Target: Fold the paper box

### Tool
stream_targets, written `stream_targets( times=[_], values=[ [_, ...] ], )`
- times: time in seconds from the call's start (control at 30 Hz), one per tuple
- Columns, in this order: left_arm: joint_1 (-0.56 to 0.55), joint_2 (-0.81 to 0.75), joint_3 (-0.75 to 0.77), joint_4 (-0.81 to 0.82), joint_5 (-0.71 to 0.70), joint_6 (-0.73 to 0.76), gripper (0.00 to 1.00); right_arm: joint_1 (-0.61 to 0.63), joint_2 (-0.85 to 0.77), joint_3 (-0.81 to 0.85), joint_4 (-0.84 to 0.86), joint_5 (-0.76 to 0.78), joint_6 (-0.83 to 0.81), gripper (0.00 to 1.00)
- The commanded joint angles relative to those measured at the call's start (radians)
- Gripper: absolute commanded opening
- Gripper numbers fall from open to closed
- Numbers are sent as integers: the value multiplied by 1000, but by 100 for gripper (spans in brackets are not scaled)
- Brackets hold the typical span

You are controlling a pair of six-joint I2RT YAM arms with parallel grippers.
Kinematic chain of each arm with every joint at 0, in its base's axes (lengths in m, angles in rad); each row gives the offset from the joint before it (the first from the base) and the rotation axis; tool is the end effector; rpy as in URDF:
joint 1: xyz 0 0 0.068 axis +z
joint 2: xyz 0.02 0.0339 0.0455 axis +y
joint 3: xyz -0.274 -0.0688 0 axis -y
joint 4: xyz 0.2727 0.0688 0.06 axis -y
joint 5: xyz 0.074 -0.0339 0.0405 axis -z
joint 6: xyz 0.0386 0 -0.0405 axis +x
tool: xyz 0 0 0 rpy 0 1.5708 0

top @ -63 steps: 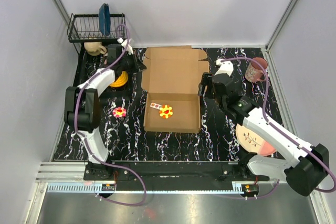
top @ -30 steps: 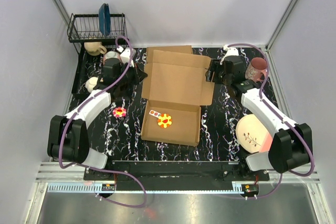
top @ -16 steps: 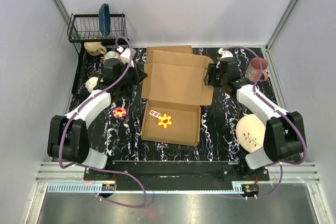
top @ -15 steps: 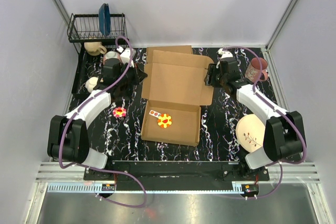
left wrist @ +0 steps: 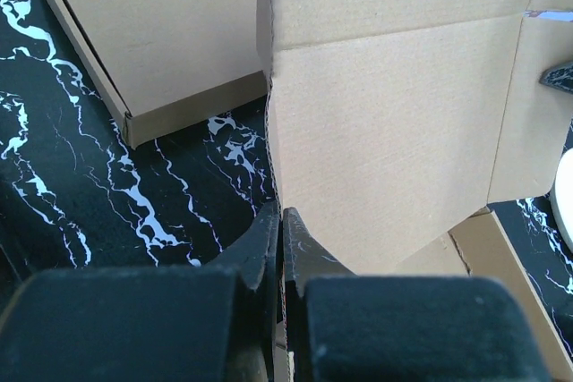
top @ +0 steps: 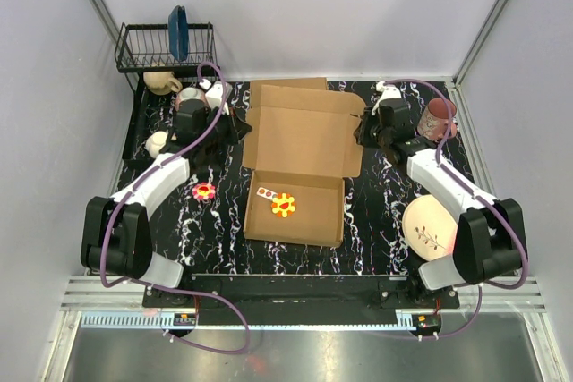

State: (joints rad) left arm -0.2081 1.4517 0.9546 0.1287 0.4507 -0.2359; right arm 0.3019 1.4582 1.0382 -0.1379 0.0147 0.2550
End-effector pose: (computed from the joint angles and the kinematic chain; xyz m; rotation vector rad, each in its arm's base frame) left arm 0.3460 -0.0902 0.2691 0.2789 1.9504 -0.7292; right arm 0.3422 0.1060 0.2697 -0.0415 2.1443 0.3118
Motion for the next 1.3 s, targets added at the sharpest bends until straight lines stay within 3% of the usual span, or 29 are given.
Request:
stream_targets(
  times=[0.0,0.27,0.47,0.77,1.0,1.27],
  values=[
    [-8,-37,-10,78,-32,4,0,-6,-77,-12,64,21,0,24],
    [-54,-60,-46,115,-84,-12,0,-4,-150,-82,81,16,15,5],
    [-94,-117,-131,204,-145,-40,0,22,-191,-132,80,60,20,0],
    [-186,-198,-286,441,-314,-97,0,71,-282,-260,194,172,50,0],
    [-333,-229,-436,663,-601,-103,3,195,-305,-328,285,346,66,0],
    [-482,-208,-517,865,-791,-99,5,264,-328,-401,350,468,89,0]
  ],
)
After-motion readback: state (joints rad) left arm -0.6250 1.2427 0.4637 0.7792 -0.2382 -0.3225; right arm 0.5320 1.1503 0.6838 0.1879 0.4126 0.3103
